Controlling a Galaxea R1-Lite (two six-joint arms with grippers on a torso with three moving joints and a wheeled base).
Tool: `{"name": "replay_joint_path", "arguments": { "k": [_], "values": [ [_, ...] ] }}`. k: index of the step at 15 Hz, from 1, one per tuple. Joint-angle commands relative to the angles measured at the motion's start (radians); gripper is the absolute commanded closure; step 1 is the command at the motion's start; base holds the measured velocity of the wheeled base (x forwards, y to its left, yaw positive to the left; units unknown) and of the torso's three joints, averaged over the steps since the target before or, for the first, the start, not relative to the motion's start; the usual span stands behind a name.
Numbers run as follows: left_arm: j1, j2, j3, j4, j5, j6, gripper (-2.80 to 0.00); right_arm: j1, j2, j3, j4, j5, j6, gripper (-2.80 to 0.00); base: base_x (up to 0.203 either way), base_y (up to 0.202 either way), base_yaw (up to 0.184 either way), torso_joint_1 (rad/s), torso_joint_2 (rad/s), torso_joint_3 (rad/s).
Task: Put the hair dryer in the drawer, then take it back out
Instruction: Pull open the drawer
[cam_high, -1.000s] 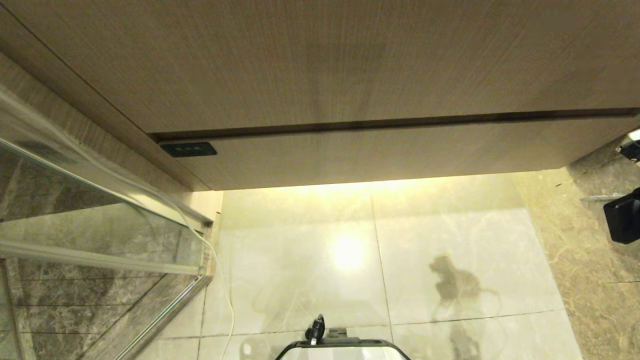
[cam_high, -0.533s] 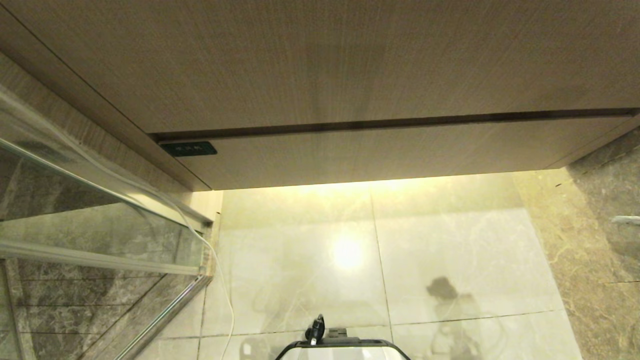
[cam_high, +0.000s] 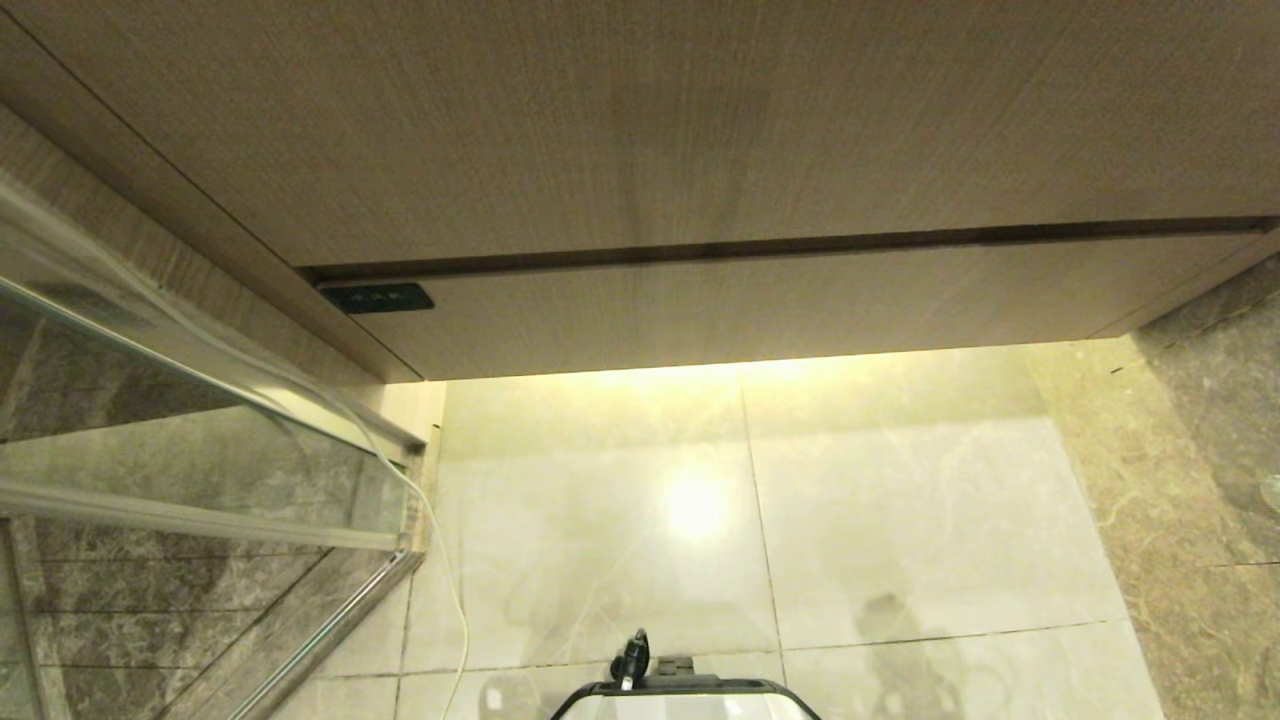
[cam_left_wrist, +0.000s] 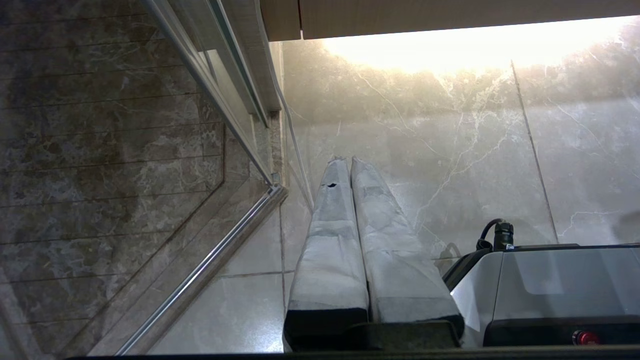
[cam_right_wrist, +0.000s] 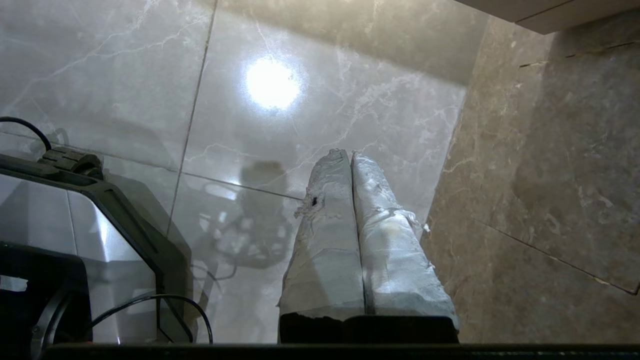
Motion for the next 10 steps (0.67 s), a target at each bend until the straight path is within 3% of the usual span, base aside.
{"name": "replay_joint_path", "arguments": {
  "k": [1, 7, 10],
  "values": [
    [0.001, 0.000, 0.001, 0.000, 0.001, -0.001, 0.00, 0.029, -0.044, 0.025, 0.001, 0.001, -0.005, 0.00, 0.000, 0.000, 0.000, 0.000, 0.00, 0.000],
    [0.001, 0.000, 0.000, 0.000, 0.001, -0.001, 0.00, 0.156, -0.049, -0.015, -0.010, 0.002, -0.019, 0.00, 0.000, 0.000, 0.000, 0.000, 0.00, 0.000],
    [0.001, 0.000, 0.000, 0.000, 0.001, -0.001, 0.00, 0.269, -0.023, -0.041, -0.014, 0.003, -0.109, 0.00, 0.000, 0.000, 0.000, 0.000, 0.00, 0.000]
  ]
}}
